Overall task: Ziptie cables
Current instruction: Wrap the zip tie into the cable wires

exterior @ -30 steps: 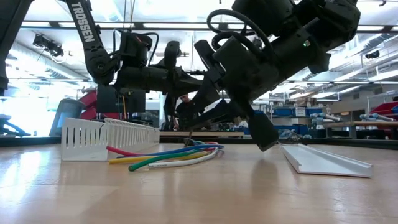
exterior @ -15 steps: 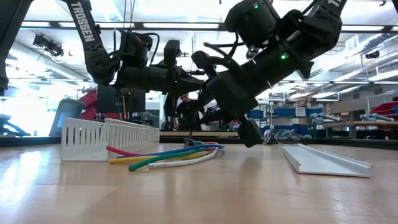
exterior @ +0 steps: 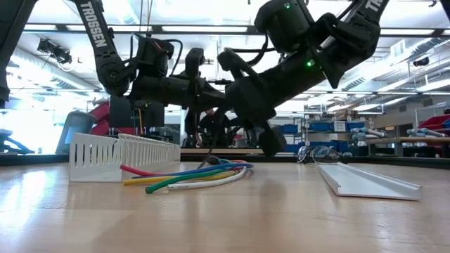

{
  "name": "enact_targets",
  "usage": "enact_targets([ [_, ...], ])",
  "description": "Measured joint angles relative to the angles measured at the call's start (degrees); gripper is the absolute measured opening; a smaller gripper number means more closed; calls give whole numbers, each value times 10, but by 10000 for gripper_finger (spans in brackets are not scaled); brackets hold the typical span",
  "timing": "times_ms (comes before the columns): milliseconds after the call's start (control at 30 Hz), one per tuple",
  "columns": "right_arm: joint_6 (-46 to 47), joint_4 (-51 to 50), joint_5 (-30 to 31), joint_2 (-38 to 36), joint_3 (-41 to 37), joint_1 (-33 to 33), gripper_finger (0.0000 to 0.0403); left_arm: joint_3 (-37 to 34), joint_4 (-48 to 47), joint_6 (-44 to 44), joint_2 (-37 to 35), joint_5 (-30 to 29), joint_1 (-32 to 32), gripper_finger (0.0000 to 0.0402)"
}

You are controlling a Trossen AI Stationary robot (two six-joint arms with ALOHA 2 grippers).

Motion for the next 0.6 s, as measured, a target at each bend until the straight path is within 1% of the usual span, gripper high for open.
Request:
enact_targets([
  [67, 0, -16, -22, 0, 0, -5, 73, 0, 1, -4, 0, 0, -1, 0],
  [133, -9, -28, -23, 0, 0, -7, 73, 0, 1, -5, 0, 1, -3, 0],
  [300, -30, -9, 57, 0, 0, -9, 73, 0, 1, -3, 0, 4, -3, 0],
  [367, -30, -4, 68, 0, 0, -13, 73, 0, 1, 0, 0, 4, -3, 0],
  [467, -28, -4, 54, 0, 0, -14, 73, 0, 1, 0, 0, 4, -3, 0],
  [600, -15, -5, -5, 0, 0, -14, 73, 0, 1, -4, 0, 4, -4, 0],
])
